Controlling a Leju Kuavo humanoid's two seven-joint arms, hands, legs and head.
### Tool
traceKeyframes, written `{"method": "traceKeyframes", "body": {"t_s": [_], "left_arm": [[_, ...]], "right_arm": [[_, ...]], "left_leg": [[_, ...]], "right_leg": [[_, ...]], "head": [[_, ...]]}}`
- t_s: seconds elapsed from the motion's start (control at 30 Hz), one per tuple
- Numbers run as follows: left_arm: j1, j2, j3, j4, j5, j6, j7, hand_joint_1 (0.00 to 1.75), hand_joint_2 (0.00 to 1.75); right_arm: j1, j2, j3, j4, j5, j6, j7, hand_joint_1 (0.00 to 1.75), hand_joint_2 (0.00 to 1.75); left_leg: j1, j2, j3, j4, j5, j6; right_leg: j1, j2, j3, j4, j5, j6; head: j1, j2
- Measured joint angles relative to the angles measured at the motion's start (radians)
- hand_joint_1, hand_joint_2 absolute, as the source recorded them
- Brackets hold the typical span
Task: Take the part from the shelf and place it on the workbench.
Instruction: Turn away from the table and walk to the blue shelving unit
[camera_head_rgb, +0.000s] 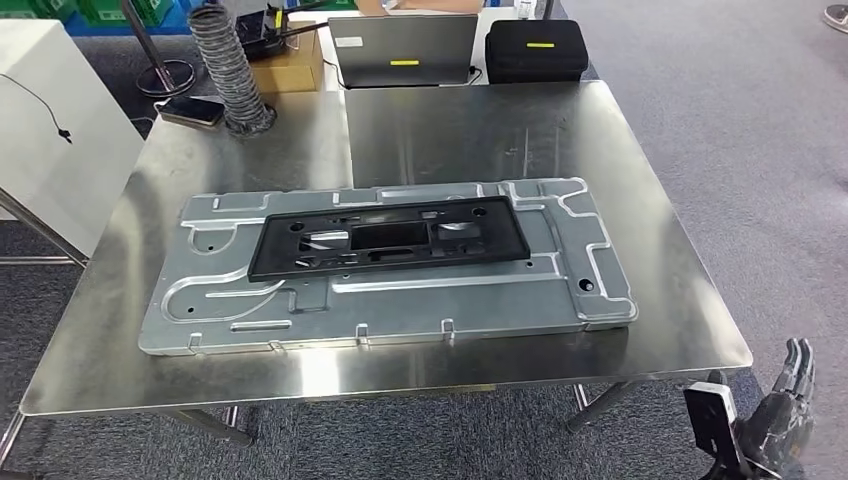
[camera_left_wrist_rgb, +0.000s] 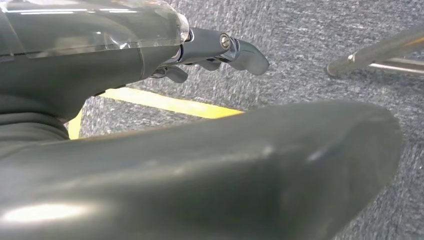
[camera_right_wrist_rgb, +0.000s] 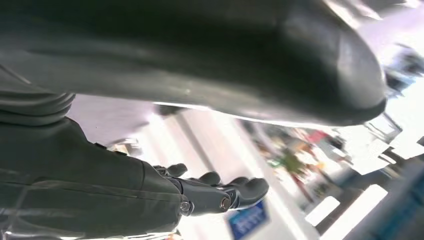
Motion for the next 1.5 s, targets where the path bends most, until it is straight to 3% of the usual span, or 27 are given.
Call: {"method": "traceKeyframes", "body": {"t_s": [0.13,0.2,0.27,0.33,0.4,0.47,0.53,0.6,0.67,0.7,0.73,0.8,0.83,0.9,0.93,1.0,1.03,1.07,1.17,1.2,1.27,1.3,1.33,1.37,1.43,1.47,1.5], "left_arm": [[-0.001,-0.002,0.0,0.0,-0.005,0.0,0.004,0.0,0.0],[-0.001,-0.002,0.0,0.0,-0.006,0.0,0.008,0.0,0.0],[-0.002,-0.004,0.0,0.0,-0.009,0.0,0.014,0.0,0.0],[-0.005,-0.008,0.0,0.0,-0.014,0.0,0.02,0.0,0.0],[-0.007,-0.012,-0.001,0.0,-0.016,0.002,0.023,0.0,0.0],[-0.007,-0.013,-0.001,0.0,-0.017,0.002,0.023,0.0,0.0],[-0.007,-0.018,-0.001,0.0,-0.018,0.007,0.026,0.0,0.0],[-0.007,-0.025,-0.001,0.001,-0.018,0.012,0.03,0.0,0.0],[-0.007,-0.027,0.0,0.001,-0.018,0.014,0.03,0.0,0.0],[-0.007,-0.027,0.0,0.001,-0.018,0.016,0.028,0.0,0.0],[-0.007,-0.027,0.0,0.001,-0.019,0.018,0.026,0.0,0.0],[-0.008,-0.027,0.0,0.001,-0.02,0.022,0.02,0.0,0.0],[-0.008,-0.027,0.0,0.001,-0.021,0.022,0.017,0.0,0.0],[-0.008,-0.027,0.0,0.001,-0.022,0.023,0.012,0.0,0.0],[-0.009,-0.027,0.0,0.001,-0.023,0.024,0.011,0.0,0.0],[-0.008,-0.027,0.0,0.001,-0.025,0.027,0.01,0.0,0.0],[-0.007,-0.027,0.0,0.001,-0.027,0.029,0.01,0.0,0.0],[-0.005,-0.027,-0.001,0.001,-0.03,0.031,0.01,0.0,0.0],[-0.002,-0.028,-0.001,0.001,-0.036,0.036,0.012,0.0,0.0],[-0.003,-0.028,-0.001,0.001,-0.036,0.038,0.013,0.0,0.0],[-0.003,-0.028,-0.001,0.001,-0.036,0.043,0.015,0.0,0.0],[-0.003,-0.028,-0.001,0.001,-0.035,0.045,0.015,0.0,0.0],[-0.004,-0.028,-0.001,0.001,-0.035,0.046,0.014,0.0,0.0],[-0.006,-0.027,-0.001,0.001,-0.035,0.046,0.013,0.0,0.0],[-0.01,-0.025,-0.001,0.0,-0.034,0.047,0.009,0.0,0.0],[-0.011,-0.024,-0.001,0.0,-0.033,0.047,0.006,0.0,0.0],[-0.011,-0.024,-0.001,0.0,-0.033,0.046,0.002,0.0,0.0]], "right_arm": [[-0.011,-0.014,-0.121,0.196,0.067,-0.008,-0.026,0.0,0.0],[-0.013,-0.027,-0.181,0.287,0.093,-0.019,-0.024,0.0,0.0],[-0.015,-0.041,-0.232,0.366,0.123,-0.037,-0.006,0.0,0.0],[-0.017,-0.053,-0.274,0.443,0.163,-0.065,0.032,0.0,0.0],[-0.018,-0.061,-0.3,0.492,0.19,-0.085,0.066,0.0,0.0],[-0.018,-0.063,-0.307,0.503,0.196,-0.09,0.075,0.0,0.0],[-0.02,-0.065,-0.34,0.557,0.215,-0.103,0.117,0.0,0.0],[-0.024,-0.072,-0.392,0.653,0.246,-0.12,0.187,0.0,0.0],[-0.031,-0.077,-0.417,0.717,0.269,-0.124,0.228,0.0,0.0],[-0.034,-0.078,-0.42,0.74,0.283,-0.123,0.244,0.0,0.0],[-0.038,-0.078,-0.422,0.762,0.3,-0.12,0.262,0.0,0.0],[-0.044,-0.077,-0.422,0.801,0.339,-0.109,0.302,0.0,0.0],[-0.048,-0.075,-0.422,0.817,0.355,-0.101,0.32,0.0,0.0],[-0.054,-0.07,-0.421,0.846,0.385,-0.08,0.352,0.0,0.0],[-0.056,-0.066,-0.42,0.858,0.398,-0.069,0.366,0.0,0.0],[-0.057,-0.057,-0.418,0.881,0.424,-0.045,0.399,0.0,0.0],[-0.058,-0.053,-0.417,0.891,0.437,-0.032,0.417,0.0,0.0],[-0.058,-0.048,-0.413,0.899,0.45,-0.018,0.435,0.0,0.0],[-0.057,-0.034,-0.397,0.916,0.483,0.015,0.469,0.0,0.0],[-0.056,-0.028,-0.391,0.922,0.493,0.023,0.475,0.0,0.0],[-0.056,-0.018,-0.378,0.93,0.508,0.037,0.482,0.0,0.0],[-0.055,-0.013,-0.373,0.933,0.513,0.044,0.484,0.0,0.0],[-0.055,-0.01,-0.368,0.935,0.517,0.05,0.485,0.0,0.0],[-0.055,-0.004,-0.363,0.937,0.52,0.054,0.485,0.0,0.0],[-0.054,0.003,-0.356,0.94,0.523,0.06,0.48,0.0,0.0],[-0.054,0.005,-0.353,0.941,0.523,0.063,0.475,0.0,0.0],[-0.053,0.005,-0.352,0.942,0.522,0.066,0.468,0.0,0.0]], "left_leg": [[0.001,0.0,-0.05,0.215,-0.163,-0.002],[0.0,0.001,-0.027,0.247,-0.16,0.002],[-0.004,0.0,0.058,0.15,-0.111,0.014],[-0.01,-0.001,0.152,0.012,-0.1,0.027],[-0.014,-0.001,0.19,-0.051,-0.112,0.03],[-0.015,-0.001,0.19,-0.053,-0.111,0.029],[-0.016,0.001,0.178,-0.062,-0.092,0.036],[-0.014,0.008,0.144,-0.077,-0.05,0.049],[-0.012,0.013,0.105,-0.081,-0.013,0.054],[-0.011,0.015,0.086,-0.077,0.0,0.052],[-0.01,0.016,0.065,-0.071,0.012,0.049],[-0.005,0.017,0.021,-0.053,0.032,0.04],[-0.003,0.017,0.001,-0.043,0.041,0.033],[-0.001,0.016,-0.024,-0.026,0.056,0.019],[-0.001,0.016,-0.028,-0.024,0.065,0.012],[0.001,0.015,-0.031,-0.026,0.082,-0.001],[0.002,0.014,-0.035,-0.02,0.075,-0.006],[0.004,0.013,-0.042,0.0,0.045,-0.01],[0.006,0.012,-0.072,0.16,-0.117,-0.014],[0.005,0.011,-0.075,0.22,-0.144,-0.013],[0.002,0.011,-0.049,0.269,-0.123,-0.005],[-0.002,0.011,-0.014,0.245,-0.093,0.004],[-0.007,0.011,0.036,0.192,-0.073,0.015],[-0.013,0.011,0.1,0.11,-0.076,0.028],[-0.023,0.012,0.196,-0.033,-0.105,0.042],[-0.027,0.012,0.216,-0.073,-0.115,0.045],[-0.028,0.012,0.213,-0.084,-0.108,0.047]], "right_leg": [[0.009,-0.009,-0.036,0.003,0.028,-0.019],[0.015,-0.011,-0.06,0.01,0.042,-0.02],[0.02,-0.009,-0.084,0.016,0.058,-0.02],[0.023,-0.007,-0.1,0.02,0.074,-0.014],[0.022,-0.008,-0.104,0.018,0.085,-0.008],[0.021,-0.008,-0.103,0.017,0.088,-0.006],[0.017,-0.004,-0.109,0.021,0.083,0.003],[0.012,0.005,-0.132,0.084,0.004,0.021],[0.006,0.008,-0.153,0.206,-0.098,0.034],[0.002,0.008,-0.151,0.256,-0.108,0.038],[-0.003,0.008,-0.14,0.285,-0.092,0.042],[-0.012,0.008,-0.074,0.246,-0.027,0.051],[-0.016,0.008,-0.022,0.182,-0.02,0.056],[-0.013,0.009,0.075,0.038,-0.057,0.051],[-0.008,0.01,0.097,-0.003,-0.079,0.043],[-0.004,0.008,0.094,-0.014,-0.077,0.021],[-0.004,0.005,0.085,-0.012,-0.068,0.011],[-0.004,0.002,0.074,-0.011,-0.056,0.001],[0.006,-0.002,0.031,-0.009,-0.017,-0.017],[0.011,-0.002,0.013,-0.007,-0.004,-0.02],[0.021,-0.003,-0.028,0.0,0.021,-0.024],[0.026,-0.002,-0.048,0.003,0.034,-0.024],[0.03,-0.002,-0.065,0.006,0.046,-0.025],[0.034,-0.001,-0.079,0.008,0.058,-0.024],[0.035,-0.003,-0.093,0.007,0.082,-0.018],[0.033,-0.004,-0.097,0.005,0.094,-0.013],[0.03,-0.005,-0.1,0.001,0.107,-0.008]], "head": [[0.0,0.0],[0.0,0.0],[0.0,0.0],[0.0,0.0],[0.0,0.0],[0.0,0.0],[0.0,0.0],[0.0,0.0],[0.0,0.0],[0.0,0.0],[0.0,0.0],[0.0,0.0],[0.0,0.0],[0.0,0.0],[0.0,0.0],[0.0,0.0],[0.0,0.0],[0.0,0.0],[0.0,0.0],[0.0,0.0],[0.0,0.0],[0.0,0.0],[0.0,0.0],[0.0,0.0],[0.0,0.0],[0.0,0.0],[0.0,0.0]]}}
